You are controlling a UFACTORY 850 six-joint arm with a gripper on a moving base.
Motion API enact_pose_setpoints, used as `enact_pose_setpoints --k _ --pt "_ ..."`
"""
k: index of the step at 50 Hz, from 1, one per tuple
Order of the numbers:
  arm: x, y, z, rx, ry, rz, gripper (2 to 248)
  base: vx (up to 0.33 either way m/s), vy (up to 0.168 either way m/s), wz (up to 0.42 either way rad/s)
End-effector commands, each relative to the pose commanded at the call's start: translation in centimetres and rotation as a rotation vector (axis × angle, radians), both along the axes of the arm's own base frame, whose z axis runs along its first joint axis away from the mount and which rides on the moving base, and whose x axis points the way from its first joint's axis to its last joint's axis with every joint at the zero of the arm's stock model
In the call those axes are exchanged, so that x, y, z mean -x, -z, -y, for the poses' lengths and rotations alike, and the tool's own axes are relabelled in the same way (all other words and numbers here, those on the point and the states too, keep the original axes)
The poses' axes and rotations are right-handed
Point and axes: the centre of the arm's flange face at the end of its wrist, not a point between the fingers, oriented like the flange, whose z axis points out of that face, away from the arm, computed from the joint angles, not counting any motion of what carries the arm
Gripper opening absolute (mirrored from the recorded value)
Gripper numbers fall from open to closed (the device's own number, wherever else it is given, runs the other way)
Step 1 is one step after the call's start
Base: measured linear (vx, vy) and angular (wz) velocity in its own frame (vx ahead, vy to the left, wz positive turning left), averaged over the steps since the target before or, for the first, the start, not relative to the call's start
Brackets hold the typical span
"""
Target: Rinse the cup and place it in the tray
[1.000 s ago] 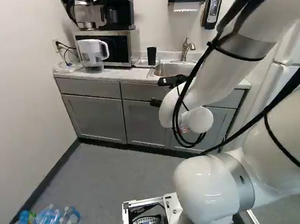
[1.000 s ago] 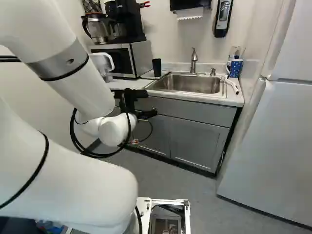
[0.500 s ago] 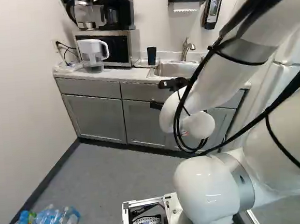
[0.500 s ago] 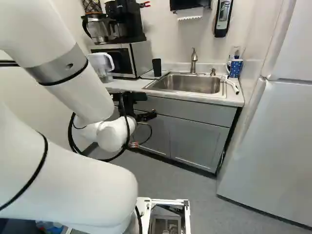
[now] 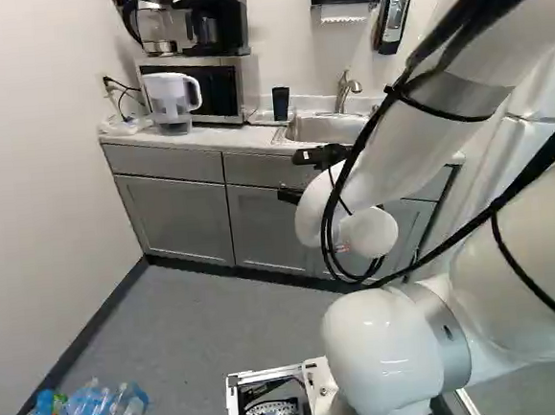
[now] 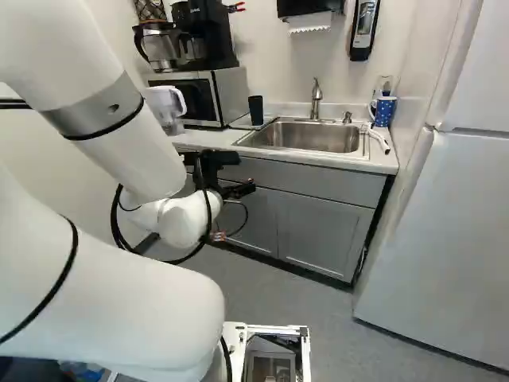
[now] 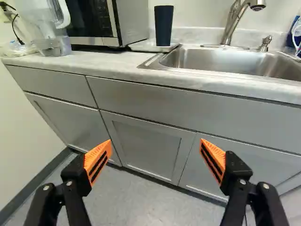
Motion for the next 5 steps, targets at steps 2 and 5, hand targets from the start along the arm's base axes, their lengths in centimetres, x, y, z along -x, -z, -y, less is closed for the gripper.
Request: enact_pose_setpoints --k 2,5 --pt "0.0 0.0 0.0 0.0 0.0 0.0 247 0.0 0.0 0.0" --pt "0.0 0.0 0.0 0.0 0.0 0.0 247 0.0 0.0 0.0"
